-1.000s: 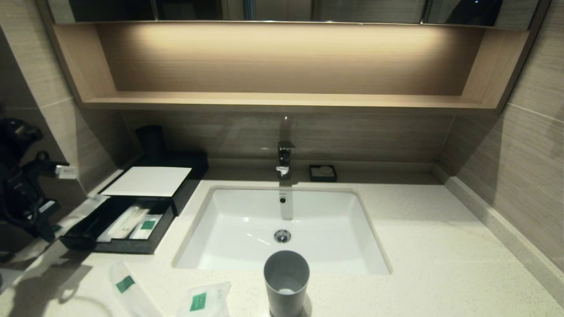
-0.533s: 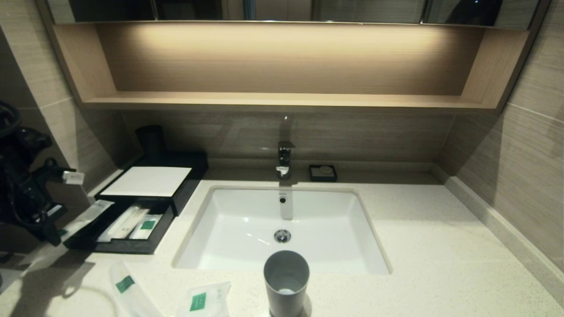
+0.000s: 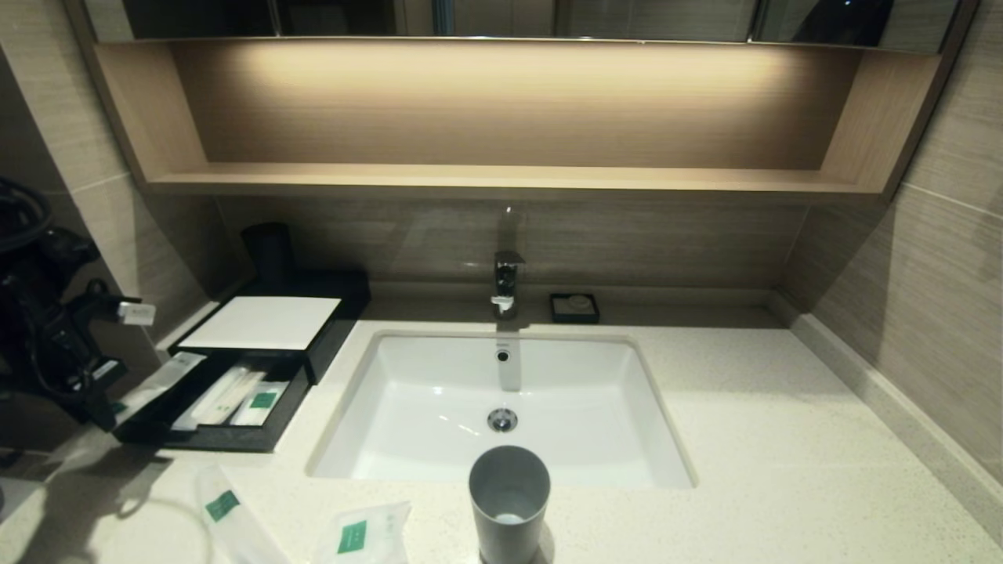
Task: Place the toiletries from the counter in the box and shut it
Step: Place the bathroom toiletry into the drawer
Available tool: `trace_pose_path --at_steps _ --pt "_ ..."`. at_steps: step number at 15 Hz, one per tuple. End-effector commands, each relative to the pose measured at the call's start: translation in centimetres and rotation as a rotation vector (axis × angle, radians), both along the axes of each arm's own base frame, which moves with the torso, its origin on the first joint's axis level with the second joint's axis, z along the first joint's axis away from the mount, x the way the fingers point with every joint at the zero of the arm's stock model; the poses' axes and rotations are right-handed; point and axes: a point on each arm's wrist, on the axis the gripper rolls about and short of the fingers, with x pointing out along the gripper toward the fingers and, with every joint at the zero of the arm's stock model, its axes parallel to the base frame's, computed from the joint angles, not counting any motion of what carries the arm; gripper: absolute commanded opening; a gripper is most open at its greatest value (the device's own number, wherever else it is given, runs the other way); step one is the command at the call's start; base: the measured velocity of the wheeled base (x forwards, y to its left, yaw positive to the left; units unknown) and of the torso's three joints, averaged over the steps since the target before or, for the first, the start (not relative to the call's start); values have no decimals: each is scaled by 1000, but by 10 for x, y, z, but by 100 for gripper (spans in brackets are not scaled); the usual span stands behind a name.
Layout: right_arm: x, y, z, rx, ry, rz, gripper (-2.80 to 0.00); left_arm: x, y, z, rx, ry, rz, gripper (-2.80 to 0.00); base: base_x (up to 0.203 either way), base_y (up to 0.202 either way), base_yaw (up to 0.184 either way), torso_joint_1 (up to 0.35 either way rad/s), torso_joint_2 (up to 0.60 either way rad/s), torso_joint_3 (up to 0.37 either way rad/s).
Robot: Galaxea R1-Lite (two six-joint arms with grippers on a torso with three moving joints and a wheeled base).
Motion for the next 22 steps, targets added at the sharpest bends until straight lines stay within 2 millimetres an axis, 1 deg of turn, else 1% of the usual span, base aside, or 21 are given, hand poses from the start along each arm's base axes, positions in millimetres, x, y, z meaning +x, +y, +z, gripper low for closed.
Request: trace_pose_path --at_steps 1,5,10,13,18,22 --pt "0 0 0 0 2 0 -280 4 -2 -5 -7 18 -12 -280 0 0 0 0 0 0" --pt "0 0 0 -1 2 0 -280 8 -5 -9 -9 20 -23 -280 0 0 0 0 0 0" --pt "0 0 0 0 2 0 -280 19 -3 -15 -8 15 -1 -280 0 0 0 0 0 0" --pt "0 0 0 0 2 0 -280 22 -7 -19 -11 19 -12 -280 0 0 0 0 0 0" --pt "0 0 0 0 1 0 -280 31 -5 -26 -3 -7 -15 -280 0 0 0 0 0 0" --pt "0 0 0 0 2 0 -280 34 -5 -28 1 -28 -8 -280 0 0 0 0 0 0"
